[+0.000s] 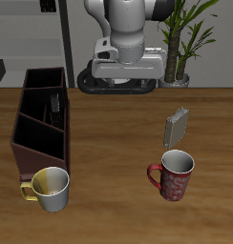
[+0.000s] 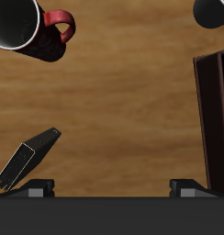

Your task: Place the black book into the right desk caddy's front compartment and place the yellow book into the right desk caddy's right compartment and place the red mug into the right desk caddy's left compartment

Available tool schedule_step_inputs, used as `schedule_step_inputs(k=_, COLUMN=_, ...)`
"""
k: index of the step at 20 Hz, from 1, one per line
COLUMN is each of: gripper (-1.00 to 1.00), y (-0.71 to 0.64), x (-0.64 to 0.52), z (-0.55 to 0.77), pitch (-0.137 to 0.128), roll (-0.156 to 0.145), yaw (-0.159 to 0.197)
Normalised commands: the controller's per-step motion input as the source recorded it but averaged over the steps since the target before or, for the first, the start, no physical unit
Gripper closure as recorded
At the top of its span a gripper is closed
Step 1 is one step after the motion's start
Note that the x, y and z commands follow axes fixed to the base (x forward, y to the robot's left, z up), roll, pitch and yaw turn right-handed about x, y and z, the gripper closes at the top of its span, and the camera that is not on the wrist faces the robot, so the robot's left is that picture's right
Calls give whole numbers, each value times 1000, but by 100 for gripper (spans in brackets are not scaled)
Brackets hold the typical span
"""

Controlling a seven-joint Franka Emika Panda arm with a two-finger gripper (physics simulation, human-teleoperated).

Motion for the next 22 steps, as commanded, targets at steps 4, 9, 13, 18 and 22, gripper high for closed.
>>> schedule_step_inputs(k=4, gripper=-100, y=610, x=-333, z=-140, pitch=-14, roll=55, yaw=-144)
schedule_step_inputs(k=9, gripper=-100, y=666, x=-379, z=-120, pitch=-110, roll=27, yaw=-87)
schedule_step_inputs(k=13, gripper=-100, y=236, x=-117, z=-129, pitch=-66, roll=-91, yaw=-155)
schedule_step_inputs(k=18, gripper=-100, y=227, x=-38, z=-80, pitch=-77, roll=-103, yaw=-54)
schedule_step_inputs(k=22, gripper=-100, y=168, x=48, z=-113, pitch=-30, roll=-121, yaw=-95)
